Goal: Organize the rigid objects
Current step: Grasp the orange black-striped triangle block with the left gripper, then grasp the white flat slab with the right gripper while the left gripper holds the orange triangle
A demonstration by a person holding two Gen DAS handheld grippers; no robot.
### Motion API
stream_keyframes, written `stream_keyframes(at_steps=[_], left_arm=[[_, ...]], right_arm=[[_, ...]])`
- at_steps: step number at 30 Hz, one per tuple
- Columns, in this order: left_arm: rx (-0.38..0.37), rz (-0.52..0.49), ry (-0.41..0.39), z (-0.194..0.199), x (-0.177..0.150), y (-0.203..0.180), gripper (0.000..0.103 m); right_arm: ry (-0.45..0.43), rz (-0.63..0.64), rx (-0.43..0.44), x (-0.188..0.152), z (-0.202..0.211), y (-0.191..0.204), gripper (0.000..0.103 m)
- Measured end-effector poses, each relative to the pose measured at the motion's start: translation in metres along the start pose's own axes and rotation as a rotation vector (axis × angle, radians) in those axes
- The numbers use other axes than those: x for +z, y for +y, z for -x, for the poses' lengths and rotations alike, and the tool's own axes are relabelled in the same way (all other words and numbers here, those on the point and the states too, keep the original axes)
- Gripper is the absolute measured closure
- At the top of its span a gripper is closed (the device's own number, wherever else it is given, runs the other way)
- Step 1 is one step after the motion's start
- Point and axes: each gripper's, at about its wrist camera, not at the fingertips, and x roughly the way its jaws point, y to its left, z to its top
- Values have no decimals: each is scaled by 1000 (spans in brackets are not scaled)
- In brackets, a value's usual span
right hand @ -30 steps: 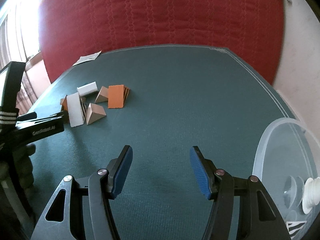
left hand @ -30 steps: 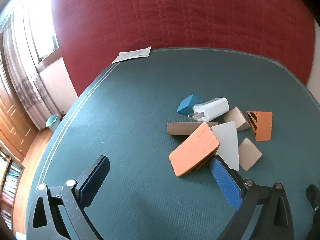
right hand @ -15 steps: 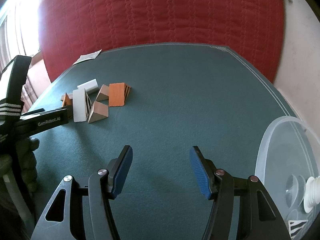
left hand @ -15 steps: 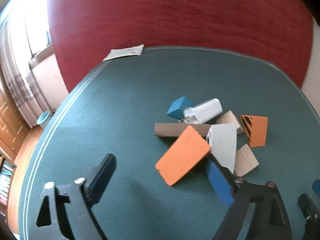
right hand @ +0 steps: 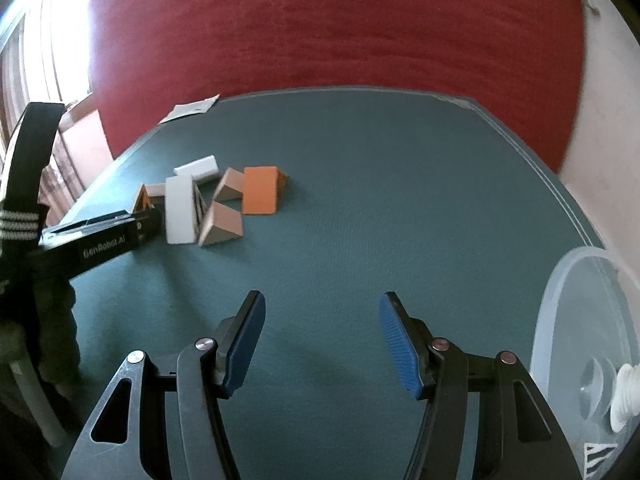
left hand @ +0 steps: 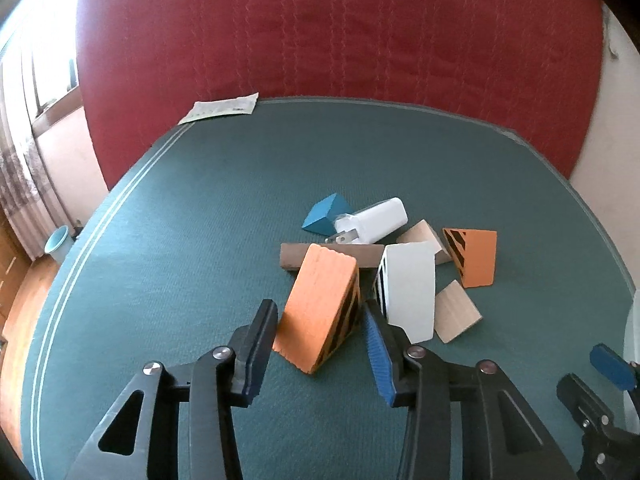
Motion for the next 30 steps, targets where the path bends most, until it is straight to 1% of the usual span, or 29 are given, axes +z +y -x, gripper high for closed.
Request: stream_keyframes(at_steps=[4, 5, 6, 9, 13, 20, 23, 25, 27, 30], left_arm=[[23, -5, -30, 12, -6, 3, 58], [30, -9, -39, 15, -7, 4, 65], [32, -13, -44, 18, -9, 5, 68], [44, -12, -57, 24, -13, 11, 68], [36, -3, -44, 24, -18, 18, 69], [14, 12, -30, 32, -27, 23, 69], [6, 27, -20, 30, -28, 28, 68], [5, 35, -16, 29, -27, 32, 65], [5, 43, -18, 31, -28, 33, 53], [5, 52, -26, 35, -31, 35, 42]], right_arm=[[2, -6, 30, 5, 0, 9, 42], [3, -6, 36, 6, -1, 10, 42], [4, -4, 43, 7, -2, 12, 42], [6, -4, 73, 11, -2, 17, 42], [-13, 11, 106, 18, -1, 28, 42], [-27, 24, 173, 45, -14, 55, 42], [-29, 50, 188, 52, -21, 66, 42], [-31, 73, 188, 55, -26, 73, 42], [-24, 88, 193, 57, -33, 78, 43], [-4, 112, 188, 57, -43, 85, 46]])
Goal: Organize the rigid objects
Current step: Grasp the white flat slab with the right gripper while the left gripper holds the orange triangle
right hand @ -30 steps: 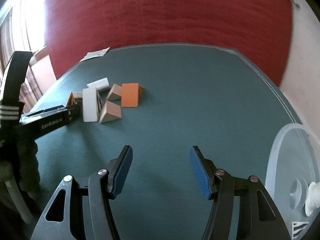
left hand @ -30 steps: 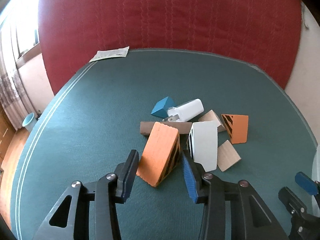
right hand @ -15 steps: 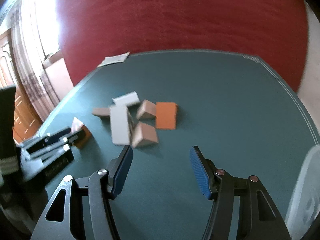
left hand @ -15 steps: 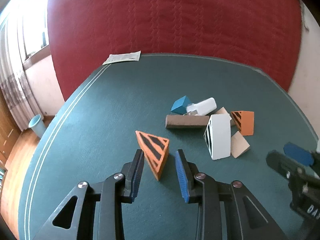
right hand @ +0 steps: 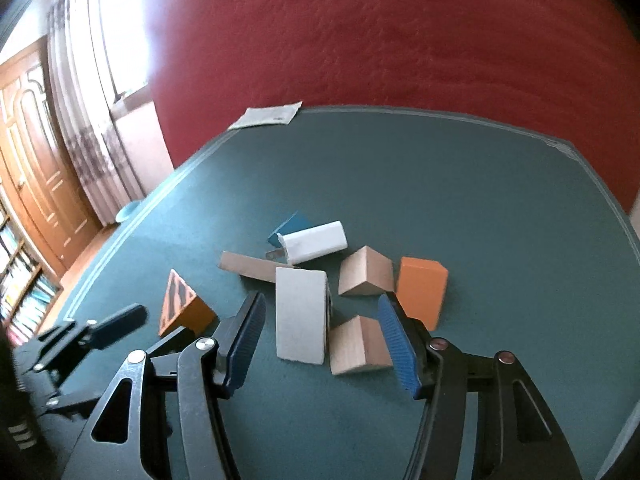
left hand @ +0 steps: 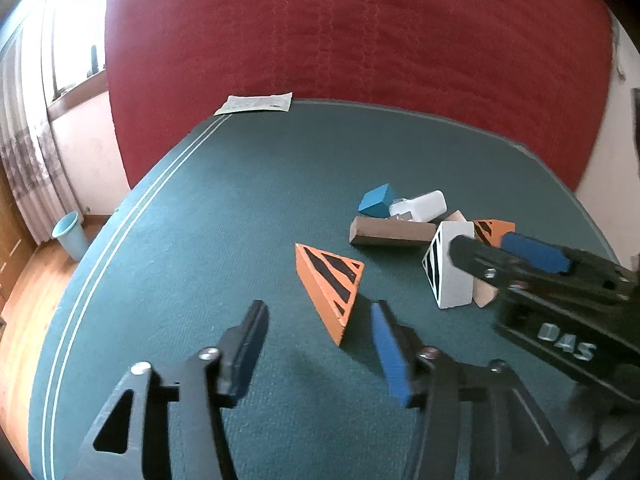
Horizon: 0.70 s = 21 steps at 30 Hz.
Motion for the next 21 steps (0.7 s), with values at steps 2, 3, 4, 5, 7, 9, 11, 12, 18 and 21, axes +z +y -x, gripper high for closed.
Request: stream_keyframes(at_steps=[2, 3, 4, 5, 7, 9, 11, 12, 18, 21], left_arm=[[1, 1, -3, 2, -2, 1, 38], [2, 2, -1, 1, -2, 1, 37], [4, 5, 5, 0, -3, 2, 37], [4, 8, 9, -1, -3, 3, 37], [3, 18, 17, -3, -3, 6, 37], [2, 28, 24, -3, -3, 9, 37], [1, 39, 31, -4, -3, 12, 37], [-2, 44, 36, -4, -3, 13, 37], [-6, 65, 54, -7, -2, 16, 37], [-4, 68, 58, -9, 0, 17, 37]], right_arm=[[18, 8, 1, 1, -9, 3, 47], [24, 13, -3, 1, -12, 4, 47], [29, 18, -6, 1, -15, 5, 49], [29, 21, -12, 3, -19, 7, 50], [29, 25, -16, 4, -23, 7, 51], [24, 26, -15, 5, -24, 8, 53], [12, 37, -17, 5, -23, 10, 59], [4, 44, -17, 5, -21, 11, 67], [-27, 51, 2, -4, -1, 12, 70], [-44, 37, 22, -12, 14, 9, 70]])
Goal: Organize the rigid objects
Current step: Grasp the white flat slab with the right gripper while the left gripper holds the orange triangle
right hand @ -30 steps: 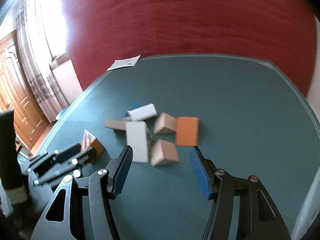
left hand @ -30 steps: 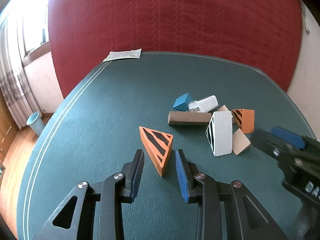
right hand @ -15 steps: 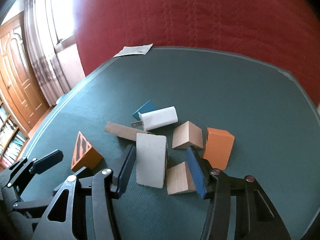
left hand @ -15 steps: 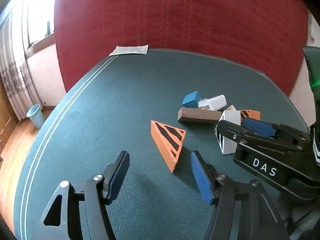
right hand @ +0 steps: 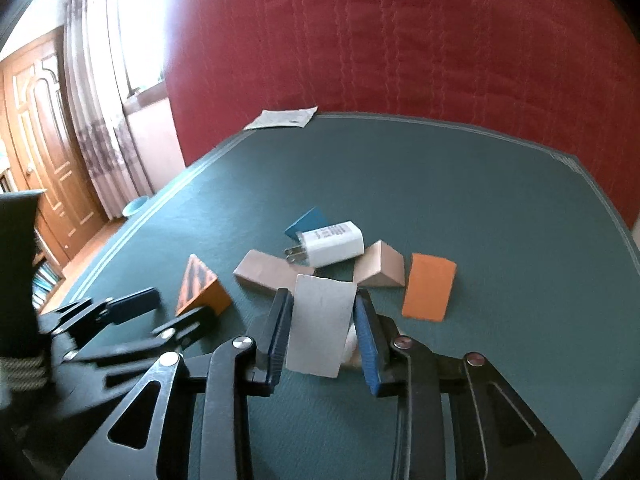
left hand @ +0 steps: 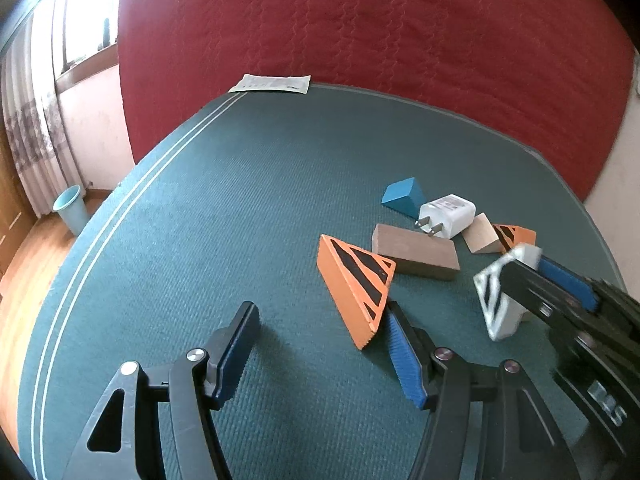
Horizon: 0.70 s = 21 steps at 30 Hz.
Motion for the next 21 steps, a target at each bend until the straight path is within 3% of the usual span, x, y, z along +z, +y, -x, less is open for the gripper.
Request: stream_keyframes(at_steps=[6, 10, 21], left_arm=[[24, -24, -5, 2, 0, -5, 36], [40, -22, -1, -1, 3, -7, 28], [89, 56, 41, -18, 18, -9, 31]], right_arm=[[-18, -35, 20, -16, 28, -11, 70], [8, -55, 22, -31, 36, -18, 70], [22, -118, 26, -49, 41, -37, 70]])
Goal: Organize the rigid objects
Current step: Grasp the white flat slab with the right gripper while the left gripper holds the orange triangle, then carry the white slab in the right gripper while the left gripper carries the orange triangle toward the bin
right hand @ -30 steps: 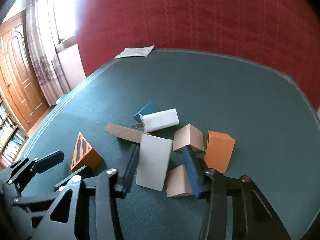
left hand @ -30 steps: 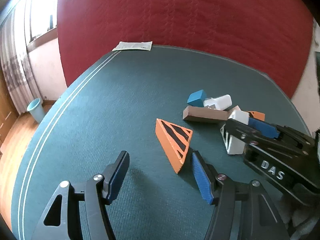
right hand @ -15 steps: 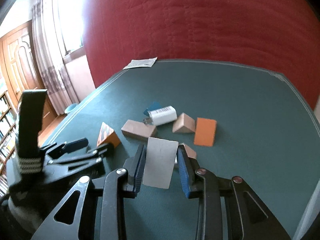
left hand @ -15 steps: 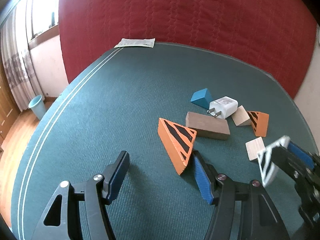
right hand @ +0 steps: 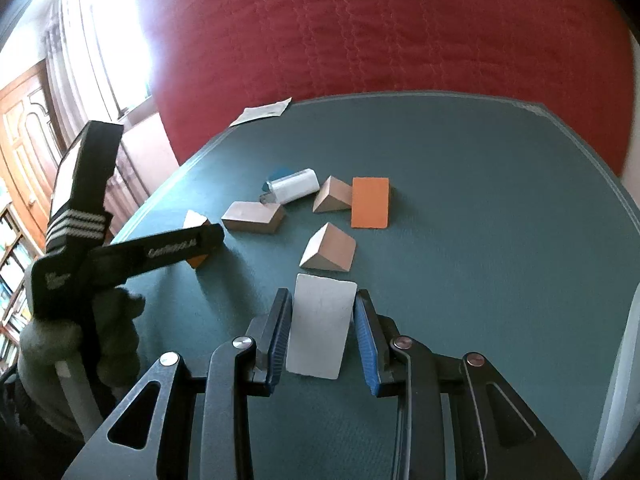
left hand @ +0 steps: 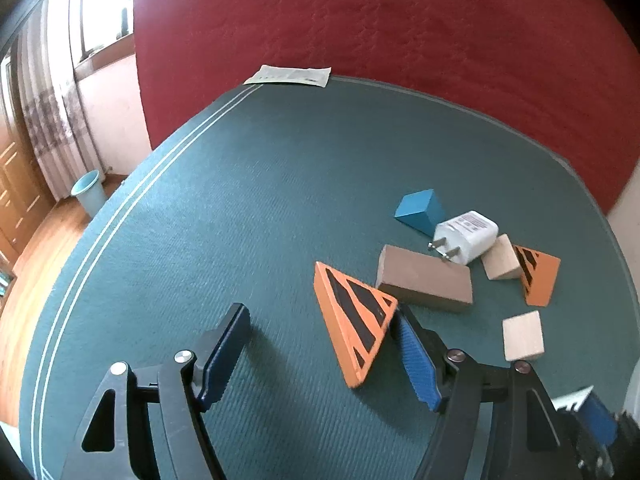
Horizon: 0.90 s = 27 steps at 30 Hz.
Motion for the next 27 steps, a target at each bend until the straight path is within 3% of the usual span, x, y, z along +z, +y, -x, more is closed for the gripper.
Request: stream_keyframes(at_steps=[7, 11, 18, 27], left_arm=[[1, -21, -19, -2, 0, -3, 43], [-19, -25, -27, -9, 7, -3, 59], [-71, -35, -39, -8, 9, -3, 64], [-85, -74, -84, 9, 4, -12, 67]], right_arm=[[5, 11, 10, -5, -1, 2, 70], [3, 6, 14, -6, 1, 1, 70], [2, -2, 17, -6, 2, 0, 70], [-3, -29, 7, -6, 3, -4, 70]])
